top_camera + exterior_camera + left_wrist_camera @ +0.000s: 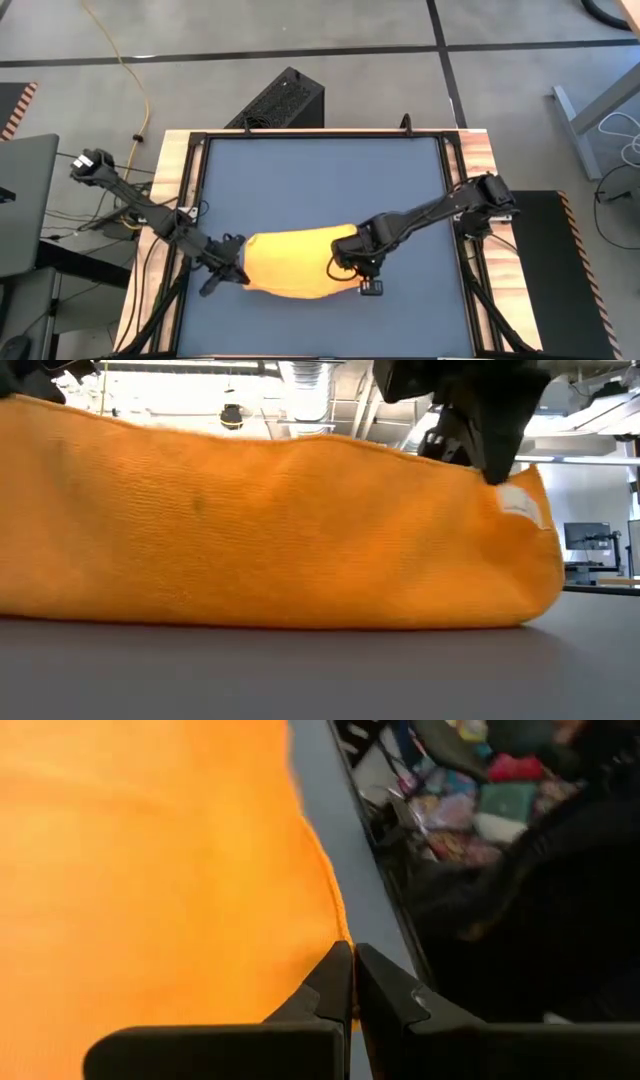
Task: Roll towel
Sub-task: Fold the orange microfiber towel, then roll the orange microfiber towel
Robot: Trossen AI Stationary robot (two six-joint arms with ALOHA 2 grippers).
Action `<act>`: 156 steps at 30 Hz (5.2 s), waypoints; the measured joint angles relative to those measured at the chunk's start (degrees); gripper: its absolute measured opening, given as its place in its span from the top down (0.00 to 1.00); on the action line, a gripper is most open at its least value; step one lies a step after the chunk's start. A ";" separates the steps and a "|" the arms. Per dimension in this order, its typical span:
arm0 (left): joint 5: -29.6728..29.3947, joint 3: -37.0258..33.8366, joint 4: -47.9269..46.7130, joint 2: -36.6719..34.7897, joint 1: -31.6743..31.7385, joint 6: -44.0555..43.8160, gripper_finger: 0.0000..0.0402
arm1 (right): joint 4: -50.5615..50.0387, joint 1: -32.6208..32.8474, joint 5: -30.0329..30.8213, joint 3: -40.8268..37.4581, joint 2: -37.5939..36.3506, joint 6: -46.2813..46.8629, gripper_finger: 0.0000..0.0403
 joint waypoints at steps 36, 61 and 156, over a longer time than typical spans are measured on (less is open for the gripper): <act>-6.98 0.04 -25.44 -0.25 17.35 -0.61 1.00 | 12.15 -23.07 -1.20 -10.82 -0.05 -17.74 0.89; -12.02 0.57 -31.63 -0.25 17.35 8.42 0.75 | 6.98 -22.59 10.95 -10.82 -3.72 -11.08 0.75; -5.84 2.61 4.56 35.60 24.75 33.65 0.61 | 64.93 -16.99 12.50 -35.87 0.87 -4.55 0.75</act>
